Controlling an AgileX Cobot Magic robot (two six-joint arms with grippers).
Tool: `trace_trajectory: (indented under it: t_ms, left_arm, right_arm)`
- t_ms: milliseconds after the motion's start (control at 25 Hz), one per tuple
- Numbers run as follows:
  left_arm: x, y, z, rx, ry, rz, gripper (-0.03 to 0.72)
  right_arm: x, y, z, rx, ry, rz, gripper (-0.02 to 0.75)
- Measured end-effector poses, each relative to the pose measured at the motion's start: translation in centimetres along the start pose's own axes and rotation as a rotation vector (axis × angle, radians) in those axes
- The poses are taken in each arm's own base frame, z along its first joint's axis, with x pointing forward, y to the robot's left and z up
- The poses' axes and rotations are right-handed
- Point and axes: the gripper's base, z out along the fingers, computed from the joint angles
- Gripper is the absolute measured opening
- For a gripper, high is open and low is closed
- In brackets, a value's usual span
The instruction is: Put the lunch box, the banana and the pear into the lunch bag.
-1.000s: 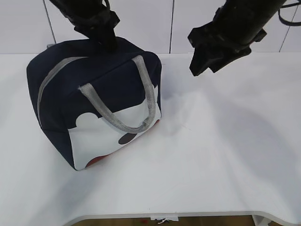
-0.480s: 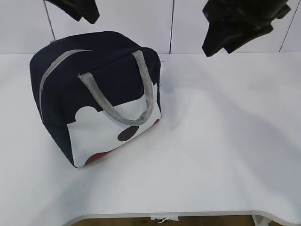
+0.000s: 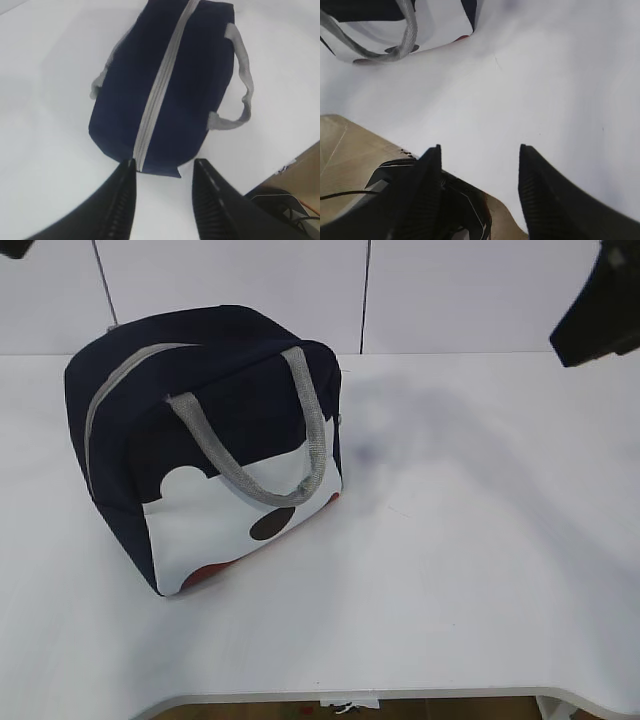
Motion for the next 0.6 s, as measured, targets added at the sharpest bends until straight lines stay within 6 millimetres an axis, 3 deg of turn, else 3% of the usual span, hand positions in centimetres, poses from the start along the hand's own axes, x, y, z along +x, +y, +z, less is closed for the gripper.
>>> trace_trajectory:
  t_ms: [40, 80, 200, 280, 320, 440, 480, 520, 600]
  left_arm:
    - [0.3, 0.0, 0.5, 0.002, 0.018, -0.002, 0.285]
    - [1.9, -0.5, -2.2, -0.005, -0.028, 0.004, 0.283]
    - [5.1, -1.1, -4.2, -0.007, -0.042, 0.006, 0.281]
    - [5.1, -1.1, -4.2, -0.007, -0.042, 0.006, 0.281]
    - [8.7, -1.6, -6.0, -0.027, -0.065, 0.014, 0.278]
    - [9.1, -1.5, -5.1, -0.028, -0.03, 0.012, 0.277]
    - [12.2, -2.1, -7.7, -0.042, -0.106, 0.021, 0.276]
    - [14.0, -2.4, -8.6, -0.049, -0.135, 0.025, 0.276]
    - [15.7, -2.7, -9.4, -0.055, -0.169, 0.028, 0.276]
  right_arm:
    - [0.7, 0.1, -0.4, 0.0, -0.005, -0.001, 0.395]
    - [1.4, 0.2, -0.8, 0.001, -0.008, -0.001, 0.395]
    - [3.6, 0.6, -1.8, 0.002, -0.021, -0.003, 0.395]
    - [5.1, 0.8, -2.6, 0.001, -0.035, -0.003, 0.395]
    - [5.8, 0.9, -2.9, 0.002, -0.044, -0.005, 0.395]
    - [8.1, 1.4, -4.4, 0.005, -0.088, -0.012, 0.395]
    - [8.9, 1.5, -5.0, 0.007, -0.109, -0.015, 0.395]
    - [9.7, 1.7, -5.5, 0.009, -0.13, -0.018, 0.395]
    - [11.6, 2.0, -6.7, 0.012, -0.181, -0.025, 0.395]
